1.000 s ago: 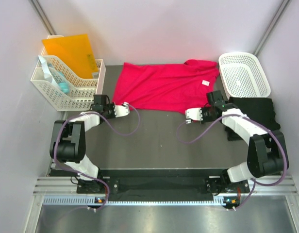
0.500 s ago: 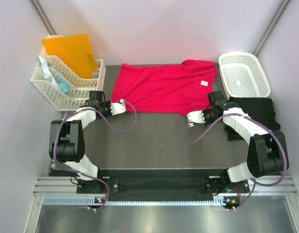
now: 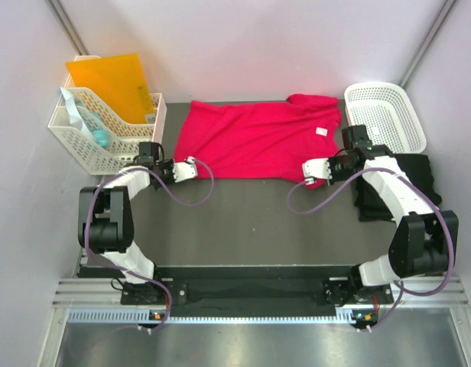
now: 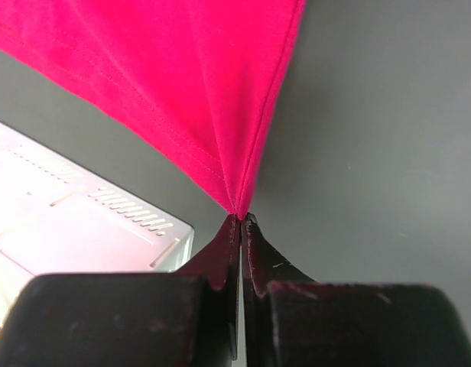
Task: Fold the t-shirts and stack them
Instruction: Flatten the tshirt out
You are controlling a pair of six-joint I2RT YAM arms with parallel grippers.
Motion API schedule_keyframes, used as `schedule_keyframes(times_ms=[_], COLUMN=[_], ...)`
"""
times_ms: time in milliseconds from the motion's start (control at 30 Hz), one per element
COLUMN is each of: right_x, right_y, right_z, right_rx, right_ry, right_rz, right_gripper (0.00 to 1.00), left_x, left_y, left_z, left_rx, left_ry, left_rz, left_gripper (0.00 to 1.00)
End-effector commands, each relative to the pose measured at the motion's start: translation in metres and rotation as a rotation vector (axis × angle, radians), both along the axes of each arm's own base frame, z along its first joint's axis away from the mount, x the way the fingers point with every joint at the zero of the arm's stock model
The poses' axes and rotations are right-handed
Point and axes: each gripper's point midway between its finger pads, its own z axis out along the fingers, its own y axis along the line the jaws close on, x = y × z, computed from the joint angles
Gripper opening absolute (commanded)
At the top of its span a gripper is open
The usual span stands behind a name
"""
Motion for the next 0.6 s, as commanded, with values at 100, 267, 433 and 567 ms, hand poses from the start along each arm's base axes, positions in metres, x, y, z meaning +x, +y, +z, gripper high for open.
schedule_keyframes(times_ms=[100, 267, 433, 567], right_x=[-0.035, -0.050, -0.058, -0.061], right_y=[-0.004, -0.005, -0.006, -0.008], right_z=[-0.011, -0.021, -0.026, -0.030], right_rx=[-0.053, -0.081, -0.091, -0.115], right_ry=[0.052, 0.065, 0.080, 0.079], right_rz=[0.152, 0.213, 0.234, 0.261], right_gripper=[0.00, 0.00, 0.00, 0.00], left_x=[-0.007, -0.016, -0.029, -0.037], left_y=[-0.004, -0.010, -0.011, -0.010], left_z=[0.011, 0.010, 0.005, 0.004], left_rx=[-0.031, -0.054, -0.043, -0.032], left_ry=[0.051, 0.114, 0.169, 0.206], left_rz=[-0.074, -0.101, -0.136, -0.157], left_gripper=[0.00, 0.00, 0.00, 0.00])
